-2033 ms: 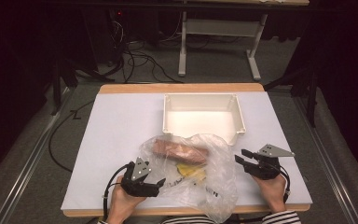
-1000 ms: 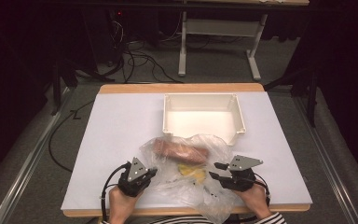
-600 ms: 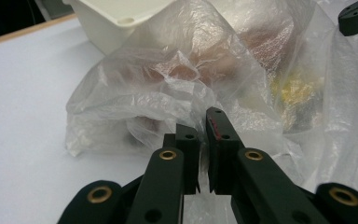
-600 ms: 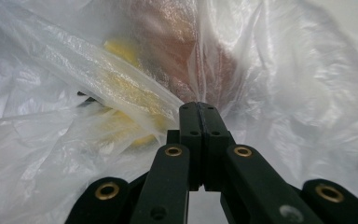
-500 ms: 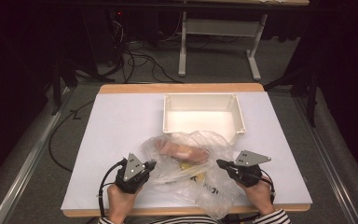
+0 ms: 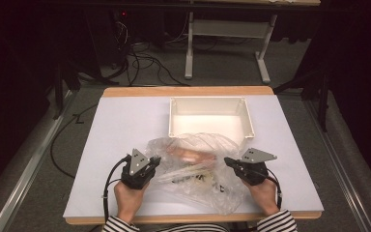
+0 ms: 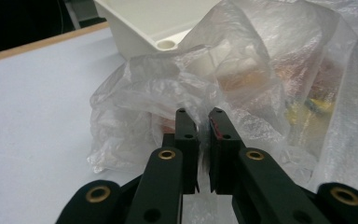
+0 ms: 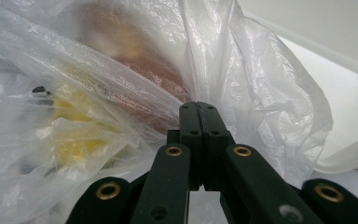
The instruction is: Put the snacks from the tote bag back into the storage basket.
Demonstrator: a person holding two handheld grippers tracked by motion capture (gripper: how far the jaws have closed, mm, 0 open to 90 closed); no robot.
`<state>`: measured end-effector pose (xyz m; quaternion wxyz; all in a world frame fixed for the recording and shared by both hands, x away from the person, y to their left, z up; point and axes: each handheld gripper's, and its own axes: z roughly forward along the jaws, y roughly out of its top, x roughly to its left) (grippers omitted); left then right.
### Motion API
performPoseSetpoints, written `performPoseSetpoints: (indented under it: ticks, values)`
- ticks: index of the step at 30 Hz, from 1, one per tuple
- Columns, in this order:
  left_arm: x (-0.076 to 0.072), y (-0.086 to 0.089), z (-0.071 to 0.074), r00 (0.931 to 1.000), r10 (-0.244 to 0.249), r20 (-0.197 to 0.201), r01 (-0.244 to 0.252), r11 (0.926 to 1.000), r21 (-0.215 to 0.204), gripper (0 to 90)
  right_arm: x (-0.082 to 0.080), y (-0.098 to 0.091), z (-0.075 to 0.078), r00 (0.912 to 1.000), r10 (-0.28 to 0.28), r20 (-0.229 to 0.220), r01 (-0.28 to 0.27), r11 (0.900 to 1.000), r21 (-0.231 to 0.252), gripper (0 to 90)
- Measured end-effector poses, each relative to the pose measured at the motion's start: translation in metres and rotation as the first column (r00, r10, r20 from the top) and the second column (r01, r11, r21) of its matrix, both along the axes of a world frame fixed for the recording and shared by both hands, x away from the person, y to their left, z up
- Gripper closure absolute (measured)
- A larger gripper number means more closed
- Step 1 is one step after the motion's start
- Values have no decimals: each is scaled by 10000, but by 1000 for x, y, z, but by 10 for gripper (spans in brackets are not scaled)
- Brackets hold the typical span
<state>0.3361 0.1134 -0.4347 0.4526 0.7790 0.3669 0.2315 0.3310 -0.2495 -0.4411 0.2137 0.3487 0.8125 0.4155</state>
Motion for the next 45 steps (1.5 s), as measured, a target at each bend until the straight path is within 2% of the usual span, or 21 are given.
performPoseSetpoints:
  ticks: [6,10,12,16,23,31,33,36,38,40,45]
  values:
    - [13,-3,-5,9996,275,-78,-275,9996,64,847,7,3,-4,9992,-355,-174,352,9993,-157,900]
    - [23,-6,-10,9984,447,-344,-443,9989,123,846,13,6,-8,9980,-514,-357,505,9984,-252,900]
    - [31,-8,-15,9956,646,-678,-632,9978,220,847,17,8,-12,9970,-568,-526,552,9980,-322,900]
    - [35,-8,-16,9944,793,-695,-782,9968,177,848,22,11,-18,9948,-615,-810,585,9975,-384,900]
    - [35,-1,-14,9915,1232,-416,-1209,9912,546,847,24,15,-21,9943,-551,-918,515,9978,-418,900]
    - [47,3,-20,9853,1467,-881,-1440,9889,363,832,25,17,-22,9936,-510,-1007,466,9979,-458,900]
    - [49,3,-22,9848,1454,-953,-1420,9890,417,833,25,17,-23,9940,-482,-984,438,9979,-470,900]
    - [53,1,-26,9832,1156,-1413,-1105,9929,437,846,26,18,-24,9932,-437,-1078,384,9980,-506,900]
    - [54,1,-27,9827,1034,-1535,-977,9942,439,863,27,19,-24,9925,-376,-1163,320,9983,-497,900]
    - [54,2,-28,9857,636,-1561,-590,9977,337,880,27,20,-25,9919,-344,-1225,280,9981,-540,900]
    - [51,4,-28,9833,231,-1807,-206,9997,157,894,27,19,-25,9901,-311,-1371,248,9986,-473,900]
